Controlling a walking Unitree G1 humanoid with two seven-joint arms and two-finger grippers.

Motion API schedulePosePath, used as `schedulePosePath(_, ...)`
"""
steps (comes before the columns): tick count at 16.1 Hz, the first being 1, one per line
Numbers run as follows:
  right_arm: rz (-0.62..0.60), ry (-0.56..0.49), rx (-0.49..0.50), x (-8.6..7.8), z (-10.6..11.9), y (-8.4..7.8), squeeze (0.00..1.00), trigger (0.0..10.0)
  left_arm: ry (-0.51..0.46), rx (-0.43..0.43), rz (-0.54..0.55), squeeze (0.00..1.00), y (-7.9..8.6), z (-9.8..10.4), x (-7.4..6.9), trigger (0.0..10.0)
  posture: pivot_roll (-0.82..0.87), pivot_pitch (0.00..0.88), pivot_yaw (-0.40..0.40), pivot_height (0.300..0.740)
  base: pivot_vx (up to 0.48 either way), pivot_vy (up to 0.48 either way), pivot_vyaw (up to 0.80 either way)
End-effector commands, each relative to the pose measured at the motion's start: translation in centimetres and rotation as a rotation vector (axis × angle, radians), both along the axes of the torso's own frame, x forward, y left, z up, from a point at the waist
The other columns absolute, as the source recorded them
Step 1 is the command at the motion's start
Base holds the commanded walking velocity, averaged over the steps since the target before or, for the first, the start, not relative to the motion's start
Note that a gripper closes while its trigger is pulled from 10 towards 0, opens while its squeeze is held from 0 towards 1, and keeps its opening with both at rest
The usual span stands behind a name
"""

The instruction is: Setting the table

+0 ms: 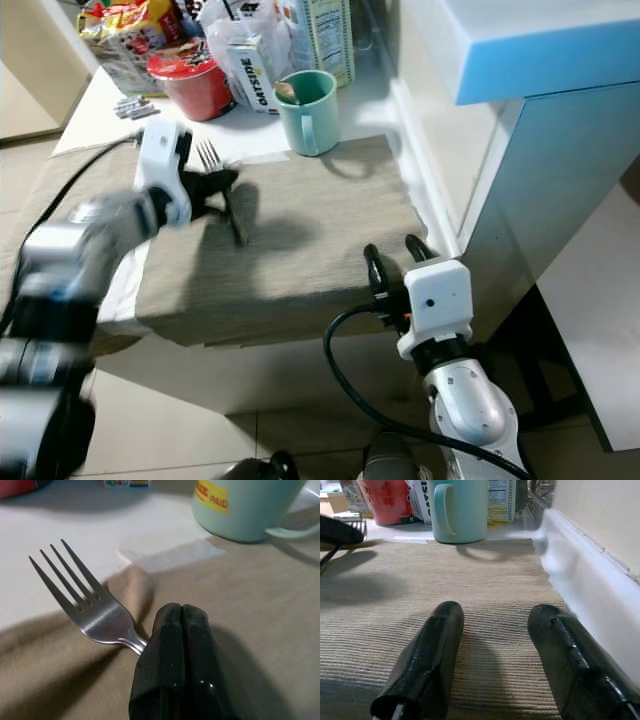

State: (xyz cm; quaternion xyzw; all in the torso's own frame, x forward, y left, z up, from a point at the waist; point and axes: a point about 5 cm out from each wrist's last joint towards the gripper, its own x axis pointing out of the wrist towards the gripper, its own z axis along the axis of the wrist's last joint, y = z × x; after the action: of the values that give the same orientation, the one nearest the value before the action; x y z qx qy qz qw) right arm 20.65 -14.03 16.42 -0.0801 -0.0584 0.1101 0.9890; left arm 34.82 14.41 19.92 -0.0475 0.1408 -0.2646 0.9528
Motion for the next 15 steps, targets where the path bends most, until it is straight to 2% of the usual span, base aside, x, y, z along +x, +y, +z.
schedulePosePath(1, 0.027, 0.063, 0.006, -0.1, -1.2, 0.6, 0.0, 10.0, 0.178, 0.024, -0.006, 0.0, 0.0, -3.1, -1.7, 10.0, -0.18, 0.184, 0.204, 0.74, 0.0, 0.0, 0.0)
schedulePosePath(4, 0.034, 0.065, 0.005, 0.2, -1.4, 0.7, 0.0, 10.0, 0.194, 0.016, 0.014, 0.0, 0.4, -2.8, -3.6, 10.0, -0.16, 0.177, 0.198, 0.74, 0.0, 0.0, 0.0)
schedulePosePath(7, 0.056, 0.062, 0.001, 0.8, -1.7, 0.9, 0.0, 10.0, 0.169, 0.014, 0.035, 0.0, 0.3, -1.5, -5.5, 10.0, -0.13, 0.165, 0.186, 0.74, 0.0, 0.0, 0.0)
schedulePosePath(10, 0.06, 0.059, 0.002, 1.1, -1.9, 1.1, 0.0, 10.0, 0.092, 0.058, 0.049, 0.0, 0.6, -0.5, -5.3, 10.0, -0.12, 0.157, 0.184, 0.74, 0.0, 0.0, 0.0)
schedulePosePath(13, 0.055, 0.044, 0.001, 1.3, -1.9, 1.1, 0.0, 10.0, -0.058, 0.106, 0.058, 0.0, 0.8, 0.9, -4.3, 10.0, -0.13, 0.146, 0.187, 0.74, 0.0, 0.0, 0.0)
schedulePosePath(15, 0.044, 0.034, 0.002, 1.4, -1.9, 1.0, 0.0, 10.0, -0.132, 0.085, 0.08, 0.0, 0.8, 1.7, -3.9, 10.0, -0.13, 0.143, 0.184, 0.74, 0.0, 0.0, 0.0)
